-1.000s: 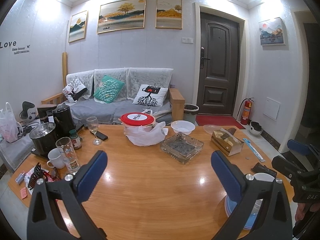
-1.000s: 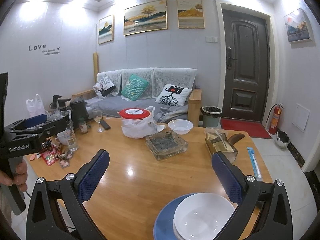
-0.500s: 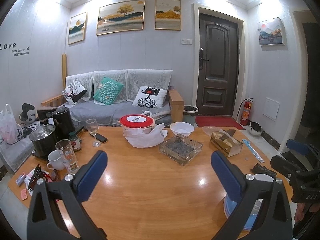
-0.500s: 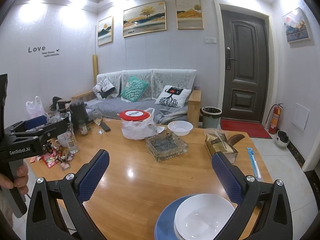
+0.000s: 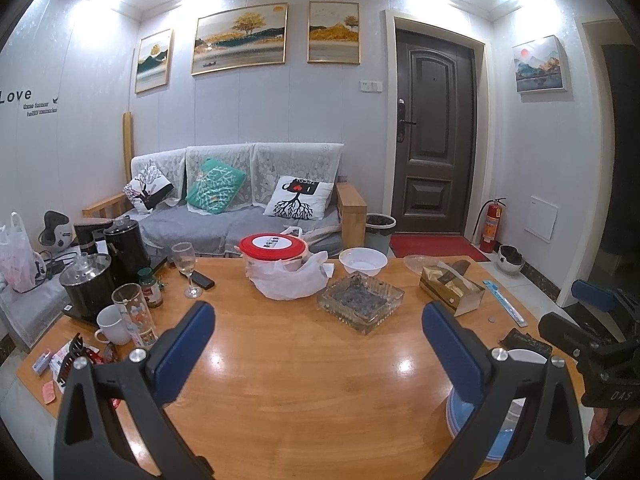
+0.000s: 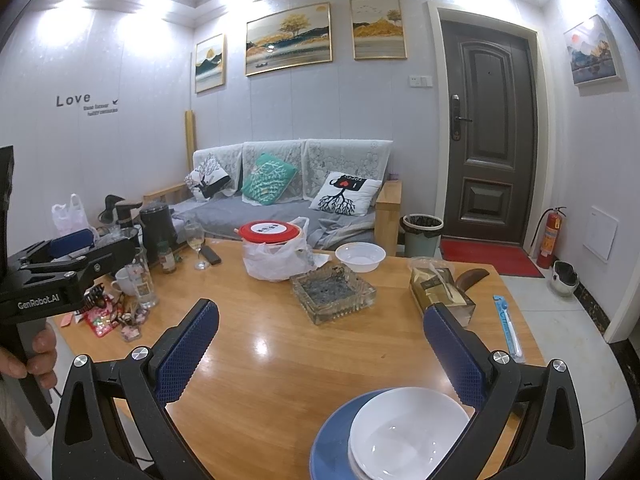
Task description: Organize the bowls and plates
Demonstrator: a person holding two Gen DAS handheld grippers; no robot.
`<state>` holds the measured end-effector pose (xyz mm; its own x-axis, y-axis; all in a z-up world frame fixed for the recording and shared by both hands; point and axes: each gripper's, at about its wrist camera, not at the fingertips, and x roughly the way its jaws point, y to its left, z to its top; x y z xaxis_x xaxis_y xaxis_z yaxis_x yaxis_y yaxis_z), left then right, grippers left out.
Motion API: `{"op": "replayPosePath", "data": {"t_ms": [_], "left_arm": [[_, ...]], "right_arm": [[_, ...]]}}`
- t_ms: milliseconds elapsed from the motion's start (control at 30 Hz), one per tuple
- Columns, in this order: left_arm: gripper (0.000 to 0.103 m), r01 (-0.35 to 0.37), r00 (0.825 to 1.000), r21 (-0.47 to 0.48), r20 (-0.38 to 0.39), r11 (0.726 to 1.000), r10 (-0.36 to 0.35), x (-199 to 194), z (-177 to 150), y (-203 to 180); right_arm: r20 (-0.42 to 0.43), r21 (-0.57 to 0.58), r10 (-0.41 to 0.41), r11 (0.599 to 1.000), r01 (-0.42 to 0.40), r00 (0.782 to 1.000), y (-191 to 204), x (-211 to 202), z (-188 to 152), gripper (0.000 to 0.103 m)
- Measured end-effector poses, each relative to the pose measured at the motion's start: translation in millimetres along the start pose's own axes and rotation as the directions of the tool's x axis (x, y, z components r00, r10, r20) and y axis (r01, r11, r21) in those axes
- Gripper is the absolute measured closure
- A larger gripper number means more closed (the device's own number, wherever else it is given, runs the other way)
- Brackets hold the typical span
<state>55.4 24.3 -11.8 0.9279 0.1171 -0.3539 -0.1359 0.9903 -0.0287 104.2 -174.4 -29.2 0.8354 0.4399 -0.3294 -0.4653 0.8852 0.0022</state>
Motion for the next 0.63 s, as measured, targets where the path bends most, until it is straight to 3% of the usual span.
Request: {"op": "replayPosePath", "data": {"t_ms": [633], "left_arm": [[0.000, 0.001, 1.000, 0.000, -0.001, 1.000, -0.001, -0.8, 2.5, -0.7]], "right_arm": [[0.000, 0.001, 0.000, 1.000, 0.000, 1.000, 0.0, 0.0, -0.2, 0.001]]}}
